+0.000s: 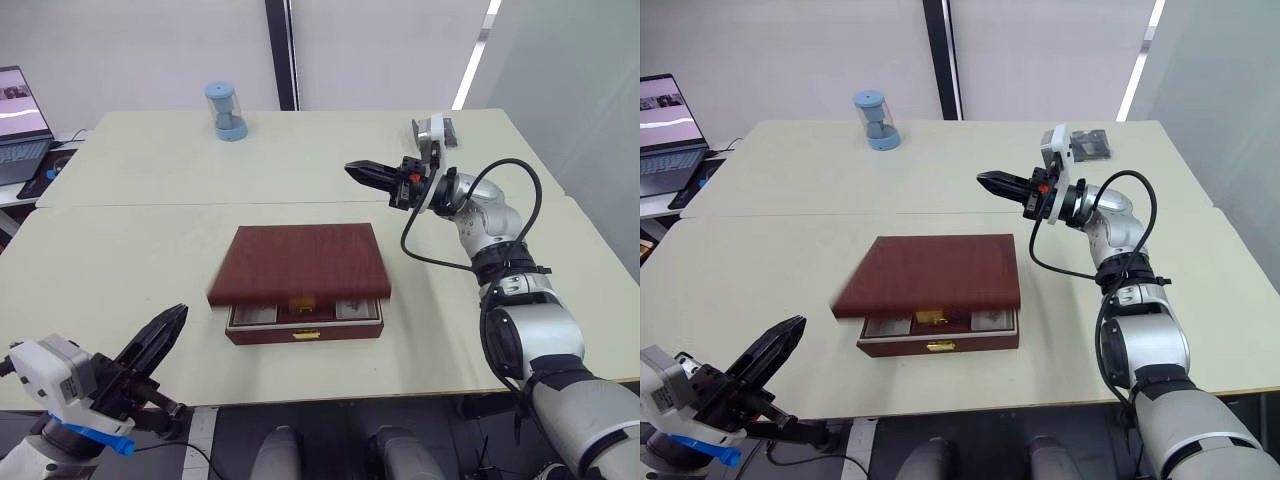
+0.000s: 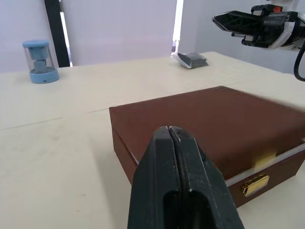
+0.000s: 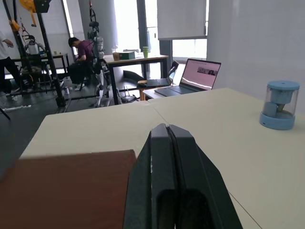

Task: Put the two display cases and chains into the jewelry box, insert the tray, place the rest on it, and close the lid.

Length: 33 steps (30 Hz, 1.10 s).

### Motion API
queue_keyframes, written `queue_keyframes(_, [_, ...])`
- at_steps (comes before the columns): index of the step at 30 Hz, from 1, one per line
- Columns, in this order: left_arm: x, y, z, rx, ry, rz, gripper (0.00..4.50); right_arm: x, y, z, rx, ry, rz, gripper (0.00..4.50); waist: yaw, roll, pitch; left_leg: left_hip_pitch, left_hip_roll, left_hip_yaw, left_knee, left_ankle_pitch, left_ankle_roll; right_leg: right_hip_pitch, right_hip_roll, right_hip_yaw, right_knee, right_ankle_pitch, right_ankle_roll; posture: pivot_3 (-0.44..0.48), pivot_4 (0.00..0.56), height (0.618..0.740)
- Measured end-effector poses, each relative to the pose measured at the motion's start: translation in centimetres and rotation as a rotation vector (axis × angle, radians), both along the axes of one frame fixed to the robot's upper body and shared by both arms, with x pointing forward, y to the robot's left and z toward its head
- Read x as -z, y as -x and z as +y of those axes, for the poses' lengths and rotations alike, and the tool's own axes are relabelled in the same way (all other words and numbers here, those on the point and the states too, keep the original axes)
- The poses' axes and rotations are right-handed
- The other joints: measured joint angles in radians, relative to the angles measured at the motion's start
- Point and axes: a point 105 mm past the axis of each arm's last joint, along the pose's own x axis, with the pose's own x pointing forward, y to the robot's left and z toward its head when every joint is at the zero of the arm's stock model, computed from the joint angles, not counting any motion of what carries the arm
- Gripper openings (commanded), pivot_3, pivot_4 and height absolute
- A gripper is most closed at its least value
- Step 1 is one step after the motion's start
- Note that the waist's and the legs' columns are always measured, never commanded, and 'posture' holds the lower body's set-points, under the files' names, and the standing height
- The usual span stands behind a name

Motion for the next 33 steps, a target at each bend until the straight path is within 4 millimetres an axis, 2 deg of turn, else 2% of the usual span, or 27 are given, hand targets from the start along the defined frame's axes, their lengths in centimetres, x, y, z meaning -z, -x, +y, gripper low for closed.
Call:
queue_keyframes(4, [0.0,-0.2,0.1,-0.005,0.000,0.007,0.00,-0.1,-0.2,0.0,0.020,0.001,-0.006,0.03,0.000,0.000,0.000,0.000,0.000,0.000,0.000,0.000,0.000,0.000,0.000,0.000,0.000,0.000,0.000,0.000,0.150,0.740])
queue_keyframes(5, [0.1,-0.2,0.1,-0.004,-0.002,0.014,0.17,-0.1,-0.2,0.0,0.028,0.000,-0.010,0.01,0.000,0.000,0.000,0.000,0.000,0.000,0.000,0.000,0.000,0.000,0.000,0.000,0.000,0.000,0.000,0.000,0.150,0.740])
queue_keyframes(8, [0.3,-0.9,0.6,-0.012,-0.012,0.033,0.88,0.2,-0.4,-0.4,0.056,0.001,-0.014,0.59,0.001,0.000,0.000,0.000,0.000,-0.001,0.000,0.000,0.000,0.000,0.000,0.000,0.000,0.000,0.000,0.000,0.150,0.740])
queue_keyframes(14, [1.0,-2.7,2.0,-0.021,-0.046,0.117,2.81,3.1,-0.5,-2.6,0.141,0.030,0.027,2.31,0.005,0.000,0.000,0.000,-0.001,-0.001,0.000,0.000,0.000,0.000,0.000,-0.001,0.000,0.000,0.000,0.000,0.150,0.740])
queue_keyframes(19, [1.8,-5.1,4.8,-0.061,-0.032,0.218,4.45,5.5,0.4,-6.1,0.242,0.087,0.024,3.96,0.005,0.000,0.000,-0.001,-0.001,-0.001,0.000,0.000,0.000,0.000,0.000,-0.001,-0.001,0.000,0.000,0.000,0.150,0.740])
queue_keyframes(20, [2.2,-5.4,5.5,-0.076,-0.025,0.243,4.50,6.2,0.7,-7.1,0.272,0.107,0.028,4.30,0.005,0.000,0.000,-0.001,-0.001,-0.001,0.000,0.000,0.000,0.000,0.000,-0.001,-0.001,0.000,0.000,0.000,0.150,0.740])
queue_keyframes(21, [2.5,-5.7,6.0,-0.082,-0.021,0.261,4.50,6.8,0.9,-8.1,0.298,0.126,0.033,4.41,0.005,0.000,0.000,-0.001,-0.001,-0.001,0.000,0.000,0.000,0.000,0.000,-0.001,-0.001,0.000,0.000,0.000,0.150,0.740])
queue_keyframes(25, [2.5,-7.2,7.8,-0.104,-0.013,0.257,4.50,8.5,2.3,-11.4,0.374,0.213,0.053,4.41,0.004,0.001,0.001,0.000,0.000,-0.002,0.000,0.000,0.000,0.000,0.000,-0.002,-0.001,0.000,0.000,0.000,0.150,0.740])
queue_keyframes(33, [3.3,-8.7,11.3,-0.175,-0.063,0.290,4.50,11.3,5.2,-16.2,0.490,0.332,0.111,4.41,0.003,0.000,0.001,0.000,0.000,-0.001,0.000,0.000,0.000,0.000,0.000,-0.001,-0.001,0.000,0.000,0.000,0.150,0.740])
